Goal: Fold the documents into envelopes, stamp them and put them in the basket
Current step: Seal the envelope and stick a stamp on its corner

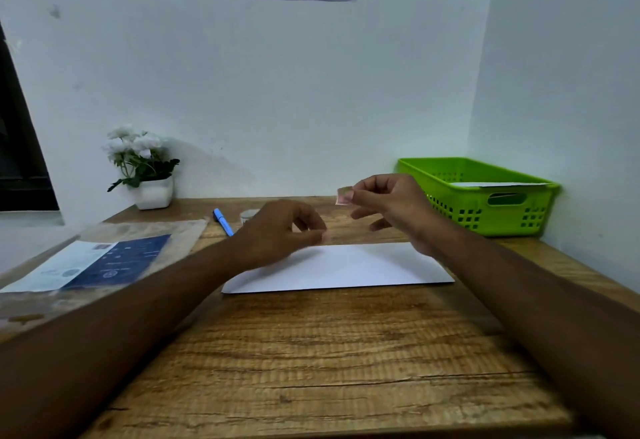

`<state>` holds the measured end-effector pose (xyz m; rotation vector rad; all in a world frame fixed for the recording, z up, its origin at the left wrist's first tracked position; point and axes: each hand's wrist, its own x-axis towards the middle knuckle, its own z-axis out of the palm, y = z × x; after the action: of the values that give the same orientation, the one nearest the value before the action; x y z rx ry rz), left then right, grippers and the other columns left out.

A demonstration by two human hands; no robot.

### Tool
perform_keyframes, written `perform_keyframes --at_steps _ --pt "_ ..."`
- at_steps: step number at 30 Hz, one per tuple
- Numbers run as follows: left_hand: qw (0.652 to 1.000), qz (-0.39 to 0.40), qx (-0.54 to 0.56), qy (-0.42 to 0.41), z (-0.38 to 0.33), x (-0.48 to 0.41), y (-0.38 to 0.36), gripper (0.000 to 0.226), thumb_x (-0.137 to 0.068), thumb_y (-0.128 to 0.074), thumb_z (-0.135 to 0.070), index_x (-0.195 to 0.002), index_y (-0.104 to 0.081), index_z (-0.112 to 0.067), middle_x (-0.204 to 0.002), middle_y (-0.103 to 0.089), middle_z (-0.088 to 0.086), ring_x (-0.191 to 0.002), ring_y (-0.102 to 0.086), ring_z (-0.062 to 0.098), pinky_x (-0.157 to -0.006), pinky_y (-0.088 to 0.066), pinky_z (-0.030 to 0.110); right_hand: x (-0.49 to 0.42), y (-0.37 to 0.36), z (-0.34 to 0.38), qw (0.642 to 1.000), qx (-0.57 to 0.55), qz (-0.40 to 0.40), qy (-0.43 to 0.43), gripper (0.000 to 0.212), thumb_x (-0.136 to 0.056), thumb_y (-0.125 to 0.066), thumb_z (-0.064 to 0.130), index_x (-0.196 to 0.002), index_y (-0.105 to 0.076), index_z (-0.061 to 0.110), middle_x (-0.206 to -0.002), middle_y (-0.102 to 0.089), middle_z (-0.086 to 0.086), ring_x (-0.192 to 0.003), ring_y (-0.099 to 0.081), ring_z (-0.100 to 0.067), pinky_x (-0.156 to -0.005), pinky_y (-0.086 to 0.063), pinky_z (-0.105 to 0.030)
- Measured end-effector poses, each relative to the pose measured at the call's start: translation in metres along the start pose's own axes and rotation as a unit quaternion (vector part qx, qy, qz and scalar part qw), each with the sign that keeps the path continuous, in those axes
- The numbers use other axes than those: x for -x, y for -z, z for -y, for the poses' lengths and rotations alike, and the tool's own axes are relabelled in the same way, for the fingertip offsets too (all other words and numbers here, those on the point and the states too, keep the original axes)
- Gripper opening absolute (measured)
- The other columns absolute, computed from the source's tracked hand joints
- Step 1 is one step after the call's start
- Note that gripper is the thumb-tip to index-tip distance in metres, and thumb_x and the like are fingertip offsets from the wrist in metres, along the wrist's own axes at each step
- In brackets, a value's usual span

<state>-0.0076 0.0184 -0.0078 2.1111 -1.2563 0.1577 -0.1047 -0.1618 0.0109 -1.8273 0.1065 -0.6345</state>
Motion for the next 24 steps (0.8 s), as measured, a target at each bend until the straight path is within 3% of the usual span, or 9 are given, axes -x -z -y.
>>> perform_keyframes --at_steps 2,5,8,10,13,15,18,21,24 --pt "0.998 0.049 -0.028 0.013 -0.003 0.002 -0.008 0.040 -0.077 -0.062 -0.061 -0.098 -0.069 -0.028 -0.101 -0.066 -0.014 -0.095 -0.058 0.004 -0.079 -0.048 0.022 -0.001 0.008 0.001 0.999 0.007 -0.041 0.016 0.017 -0.074 -0.083 0.020 -0.081 -0.068 0.014 -0.072 -0.070 0.003 -0.060 -0.068 -0.012 -0.049 -0.045 -0.022" --pt "0.986 0.108 -0.118 0.043 -0.010 0.001 -0.025 0.077 -0.064 -0.041 -0.091 -0.112 -0.061 -0.033 -0.118 -0.056 -0.010 -0.110 -0.048 0.009 -0.094 -0.045 0.040 -0.005 0.020 -0.001 0.995 0.009 -0.097 0.029 0.020 -0.072 -0.085 0.020 -0.080 -0.069 0.012 -0.069 -0.068 0.000 -0.048 -0.061 -0.010 -0.046 -0.040 -0.022" --pt "0.979 0.107 -0.156 0.074 -0.021 -0.007 -0.040 0.094 -0.061 -0.024 -0.096 -0.119 -0.057 -0.031 -0.128 -0.050 0.000 -0.124 -0.038 0.020 -0.101 -0.036 0.053 -0.008 0.028 -0.006 0.992 0.013 -0.123 0.022 0.022 -0.070 -0.086 0.021 -0.082 -0.070 0.011 -0.068 -0.068 0.000 -0.045 -0.059 -0.007 -0.046 -0.038 -0.023" --pt "0.977 0.102 -0.163 0.090 -0.030 -0.017 -0.047 0.086 -0.066 -0.026 -0.090 -0.117 -0.058 -0.028 -0.129 -0.050 0.003 -0.125 -0.038 0.022 -0.102 -0.034 0.055 -0.011 0.030 -0.010 0.991 0.020 -0.131 0.013 0.022 -0.071 -0.086 0.020 -0.083 -0.069 0.013 -0.067 -0.068 0.001 -0.042 -0.058 -0.004 -0.045 -0.036 -0.023" --pt "0.980 0.092 -0.161 0.076 -0.041 -0.029 -0.060 0.073 -0.070 -0.048 -0.083 -0.114 -0.061 -0.027 -0.124 -0.054 0.001 -0.121 -0.042 0.020 -0.099 -0.037 0.051 -0.014 0.032 -0.014 0.991 0.026 -0.132 -0.003 0.020 -0.074 -0.083 0.019 -0.086 -0.067 0.015 -0.068 -0.068 0.002 -0.042 -0.057 -0.004 -0.045 -0.036 -0.021" --pt "0.987 0.076 -0.122 0.078 -0.042 -0.038 -0.068 0.069 -0.063 -0.062 -0.079 -0.108 -0.065 -0.026 -0.119 -0.060 -0.003 -0.117 -0.047 0.017 -0.096 -0.041 0.049 -0.015 0.034 -0.016 0.991 0.031 -0.127 -0.011 0.015 -0.078 -0.079 0.019 -0.088 -0.069 0.014 -0.071 -0.069 0.001 -0.045 -0.057 -0.007 -0.045 -0.037 -0.020" --pt "0.989 0.069 -0.010 0.128 -0.040 -0.049 -0.072 0.061 -0.045 -0.074 -0.076 -0.084 -0.072 -0.029 -0.099 -0.069 -0.007 -0.103 -0.059 0.016 -0.093 -0.047 0.049 -0.018 0.036 -0.019 0.993 0.038 -0.109 -0.026 0.012 -0.083 -0.075 0.020 -0.091 -0.072 0.012 -0.075 -0.070 0.002 -0.048 -0.057 -0.008 -0.047 -0.038 -0.020" --pt "0.987 0.022 0.066 0.144 -0.032 -0.053 -0.070 0.030 -0.056 -0.087 -0.046 -0.064 -0.068 -0.023 -0.074 -0.068 -0.008 -0.083 -0.064 0.014 -0.089 -0.051 0.046 -0.020 0.038 -0.021 0.995 0.037 -0.081 -0.049 0.013 -0.084 -0.075 0.022 -0.093 -0.074 0.013 -0.077 -0.071 0.002 -0.049 -0.056 -0.006 -0.047 -0.039 -0.019" --pt "0.981 -0.003 0.100 0.164 -0.029 -0.050 -0.061 0.016 -0.070 -0.084 -0.018 -0.076 -0.070 -0.015 -0.078 -0.069 0.002 -0.072 -0.062 0.014 -0.072 -0.054 0.032 -0.024 0.040 -0.021 0.995 0.047 -0.073 -0.056 0.015 -0.083 -0.075 0.022 -0.095 -0.075 0.013 -0.077 -0.069 0.004 -0.050 -0.055 -0.005 -0.049 -0.040 -0.021"
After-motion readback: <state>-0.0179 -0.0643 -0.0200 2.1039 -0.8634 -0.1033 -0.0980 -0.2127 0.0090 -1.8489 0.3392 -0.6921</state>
